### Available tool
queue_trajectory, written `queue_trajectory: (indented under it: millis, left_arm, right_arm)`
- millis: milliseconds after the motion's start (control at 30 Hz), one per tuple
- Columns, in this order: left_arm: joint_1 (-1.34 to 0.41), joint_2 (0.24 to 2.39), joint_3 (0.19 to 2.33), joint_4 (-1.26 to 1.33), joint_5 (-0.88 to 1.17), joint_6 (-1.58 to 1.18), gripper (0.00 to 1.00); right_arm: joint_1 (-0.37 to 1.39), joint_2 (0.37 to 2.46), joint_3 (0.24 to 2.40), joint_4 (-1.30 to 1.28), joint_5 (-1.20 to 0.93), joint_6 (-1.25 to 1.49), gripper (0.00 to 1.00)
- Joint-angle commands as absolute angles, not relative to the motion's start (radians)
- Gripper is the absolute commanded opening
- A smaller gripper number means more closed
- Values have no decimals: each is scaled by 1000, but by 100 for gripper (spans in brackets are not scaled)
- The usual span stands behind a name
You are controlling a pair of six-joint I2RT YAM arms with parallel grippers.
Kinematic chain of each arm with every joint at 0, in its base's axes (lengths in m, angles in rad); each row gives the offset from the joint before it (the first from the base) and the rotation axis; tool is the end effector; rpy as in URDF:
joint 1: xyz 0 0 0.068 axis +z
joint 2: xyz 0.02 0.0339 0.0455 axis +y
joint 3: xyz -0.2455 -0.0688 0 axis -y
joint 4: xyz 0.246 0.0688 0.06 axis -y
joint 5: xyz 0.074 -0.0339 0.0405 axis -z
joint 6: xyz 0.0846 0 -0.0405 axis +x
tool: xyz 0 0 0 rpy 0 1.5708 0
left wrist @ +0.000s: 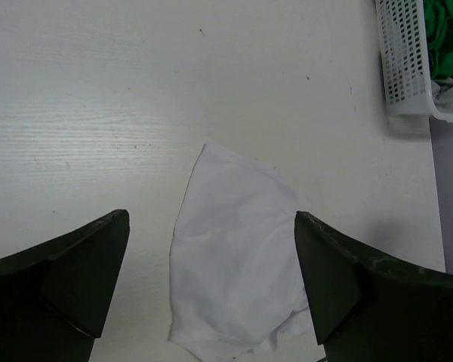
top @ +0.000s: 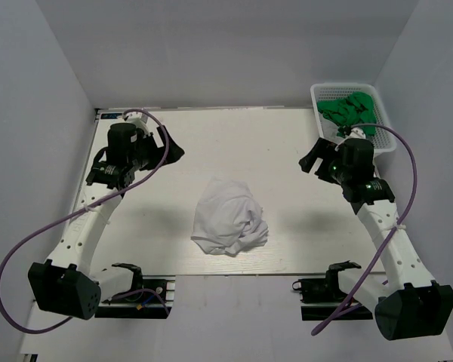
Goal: Fold and stack the t-shirts
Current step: Flatten out the tshirt
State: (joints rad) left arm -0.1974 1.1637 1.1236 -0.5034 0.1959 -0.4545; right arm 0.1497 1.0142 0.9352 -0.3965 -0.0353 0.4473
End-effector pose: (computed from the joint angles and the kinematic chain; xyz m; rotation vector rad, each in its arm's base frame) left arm 0.2962 -0.0760 0.3078 -0.1579 2.1543 -0.5904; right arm 0.2776 0.0449 0.2898 0.2849 2.0510 0.4063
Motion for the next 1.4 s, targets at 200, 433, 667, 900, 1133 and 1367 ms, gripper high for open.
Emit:
queue_trajectory:
  millis: [200, 433, 667, 900, 1133, 1367]
  left_arm:
    - [-192, 1098, 1026, -592, 270, -474, 100]
    - [-216, 1123, 838, -705, 279, -504, 100]
    - [-310, 1120, 644, -618, 385, -595, 100]
    - [-475, 1206, 588, -568, 342, -689, 100]
    - [-580, 1400, 676, -575, 209, -733, 64]
    - [-592, 1451, 762, -604, 146, -733, 0]
  right_arm:
    - [150, 1046, 953, -541, 124, 523, 90]
    - [153, 1124, 937, -560, -85, 417, 90]
    - [196, 1172, 919, -537, -116, 374, 90]
    - [241, 1221, 900, -511, -153, 382, 90]
    - [301, 1238, 861, -497, -129, 382, 90]
    - [394, 1272, 808, -462, -104, 359, 90]
